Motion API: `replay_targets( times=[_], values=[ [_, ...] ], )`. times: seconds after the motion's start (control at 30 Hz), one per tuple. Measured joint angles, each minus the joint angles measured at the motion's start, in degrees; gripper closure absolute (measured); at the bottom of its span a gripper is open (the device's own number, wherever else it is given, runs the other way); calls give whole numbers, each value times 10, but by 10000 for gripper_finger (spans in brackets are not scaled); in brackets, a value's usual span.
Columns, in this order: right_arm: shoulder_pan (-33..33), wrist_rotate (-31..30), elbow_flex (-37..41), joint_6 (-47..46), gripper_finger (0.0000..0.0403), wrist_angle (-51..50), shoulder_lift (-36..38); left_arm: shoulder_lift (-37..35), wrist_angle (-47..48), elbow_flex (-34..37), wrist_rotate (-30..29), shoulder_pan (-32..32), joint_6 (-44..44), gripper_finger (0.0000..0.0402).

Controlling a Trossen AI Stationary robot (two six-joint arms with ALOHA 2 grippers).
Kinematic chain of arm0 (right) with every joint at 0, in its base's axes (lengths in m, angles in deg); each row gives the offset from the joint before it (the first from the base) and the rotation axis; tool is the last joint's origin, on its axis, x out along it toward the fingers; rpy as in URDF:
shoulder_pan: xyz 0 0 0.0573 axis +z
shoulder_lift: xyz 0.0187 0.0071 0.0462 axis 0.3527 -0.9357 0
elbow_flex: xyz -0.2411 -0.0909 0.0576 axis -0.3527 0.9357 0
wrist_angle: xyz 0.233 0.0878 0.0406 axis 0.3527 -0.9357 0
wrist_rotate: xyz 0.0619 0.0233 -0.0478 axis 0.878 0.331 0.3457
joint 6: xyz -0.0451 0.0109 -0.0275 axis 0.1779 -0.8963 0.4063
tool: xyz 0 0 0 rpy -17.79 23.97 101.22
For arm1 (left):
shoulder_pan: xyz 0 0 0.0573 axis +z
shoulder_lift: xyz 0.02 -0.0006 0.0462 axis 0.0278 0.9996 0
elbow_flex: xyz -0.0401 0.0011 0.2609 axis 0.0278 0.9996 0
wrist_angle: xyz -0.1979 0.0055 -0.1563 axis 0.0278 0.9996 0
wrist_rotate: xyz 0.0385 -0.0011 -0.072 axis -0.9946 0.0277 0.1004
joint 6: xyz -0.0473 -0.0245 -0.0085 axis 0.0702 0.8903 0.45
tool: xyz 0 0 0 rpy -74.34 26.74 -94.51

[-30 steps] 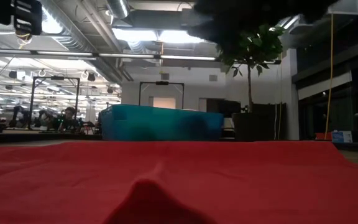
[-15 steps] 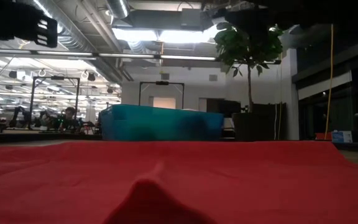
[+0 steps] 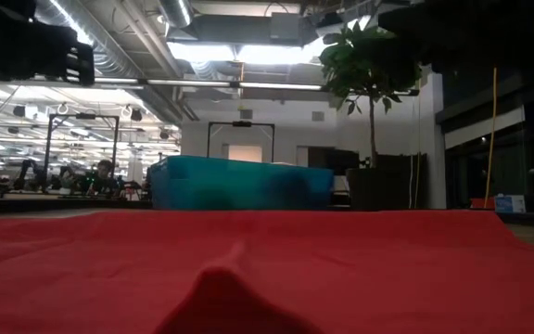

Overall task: Pick and placing Produce into tupperware
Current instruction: Return to Home Position

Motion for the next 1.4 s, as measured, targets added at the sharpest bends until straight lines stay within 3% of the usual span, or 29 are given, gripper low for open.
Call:
replay_targets(
  times=[0.3, 0.67, 0.97, 1.2, 1.4],
  values=[
    [-2, 0, 89, 0, 160, 117, 0, 0, 14, 1, 1, 33, 3, 393],
    [-38, 0, 187, -27, 159, 209, 19, 1, 14, 1, -66, 46, -10, 362],
    [-58, 19, 188, 22, 159, 62, 141, -1, 11, 1, -69, 46, -11, 341],
    [-59, 20, 188, 55, 159, -96, 281, -1, 10, 1, -69, 46, -11, 328],
    [-59, 21, 188, 75, 159, -166, 390, -1, 10, 1, -69, 46, -11, 318]
  ],
)
